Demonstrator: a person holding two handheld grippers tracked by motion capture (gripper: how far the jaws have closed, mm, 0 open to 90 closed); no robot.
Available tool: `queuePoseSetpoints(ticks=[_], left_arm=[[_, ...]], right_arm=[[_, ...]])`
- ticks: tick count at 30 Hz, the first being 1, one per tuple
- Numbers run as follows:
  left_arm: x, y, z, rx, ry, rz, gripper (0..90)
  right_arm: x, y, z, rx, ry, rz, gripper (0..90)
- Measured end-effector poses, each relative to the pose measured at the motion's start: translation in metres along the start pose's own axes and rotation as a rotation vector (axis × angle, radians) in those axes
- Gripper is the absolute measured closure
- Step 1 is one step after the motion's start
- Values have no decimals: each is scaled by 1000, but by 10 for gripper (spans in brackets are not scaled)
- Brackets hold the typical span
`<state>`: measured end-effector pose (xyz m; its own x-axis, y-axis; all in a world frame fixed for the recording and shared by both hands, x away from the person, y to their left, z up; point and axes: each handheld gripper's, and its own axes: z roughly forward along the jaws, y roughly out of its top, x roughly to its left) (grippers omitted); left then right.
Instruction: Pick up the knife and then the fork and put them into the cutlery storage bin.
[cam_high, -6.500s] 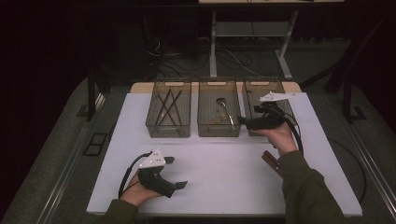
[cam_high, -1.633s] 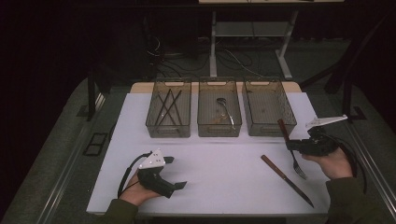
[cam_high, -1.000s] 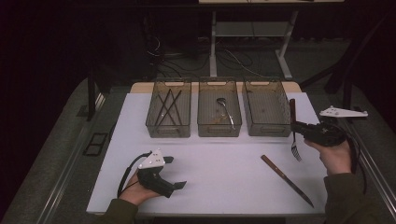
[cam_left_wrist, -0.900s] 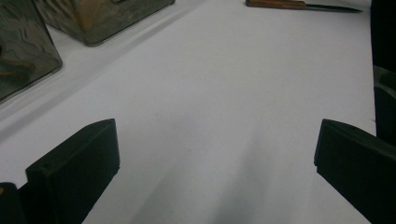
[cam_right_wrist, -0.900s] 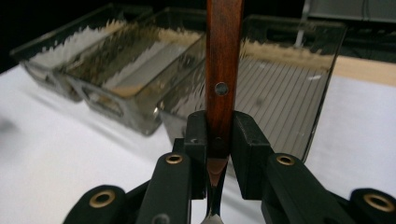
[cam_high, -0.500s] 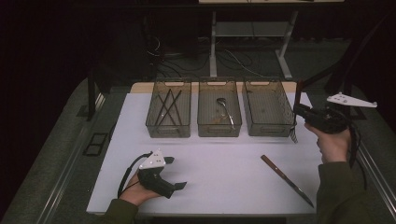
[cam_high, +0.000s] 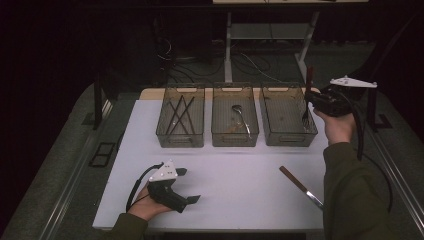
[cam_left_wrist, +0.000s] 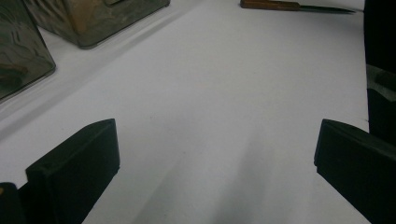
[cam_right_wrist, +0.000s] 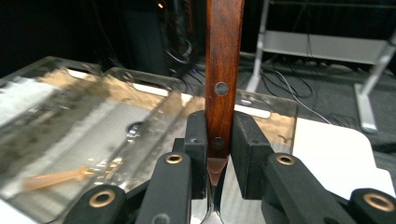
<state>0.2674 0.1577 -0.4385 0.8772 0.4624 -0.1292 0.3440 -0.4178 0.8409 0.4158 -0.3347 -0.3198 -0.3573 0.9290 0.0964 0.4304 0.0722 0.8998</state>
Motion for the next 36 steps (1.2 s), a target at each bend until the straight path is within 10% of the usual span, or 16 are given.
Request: queuePoseSetpoints(ticks=[10, 33, 36], left_arm=[[0, 0, 0, -6, -9, 3, 0], [-1, 1, 0, 2, -15, 10, 0], [-1, 1, 0, 1, -15, 9, 0]], right_arm=[[-14, -14, 37, 107, -55, 19, 770], [-24, -48, 63, 261, -48, 14, 760], [-24, -47, 62, 246, -42, 25, 621]])
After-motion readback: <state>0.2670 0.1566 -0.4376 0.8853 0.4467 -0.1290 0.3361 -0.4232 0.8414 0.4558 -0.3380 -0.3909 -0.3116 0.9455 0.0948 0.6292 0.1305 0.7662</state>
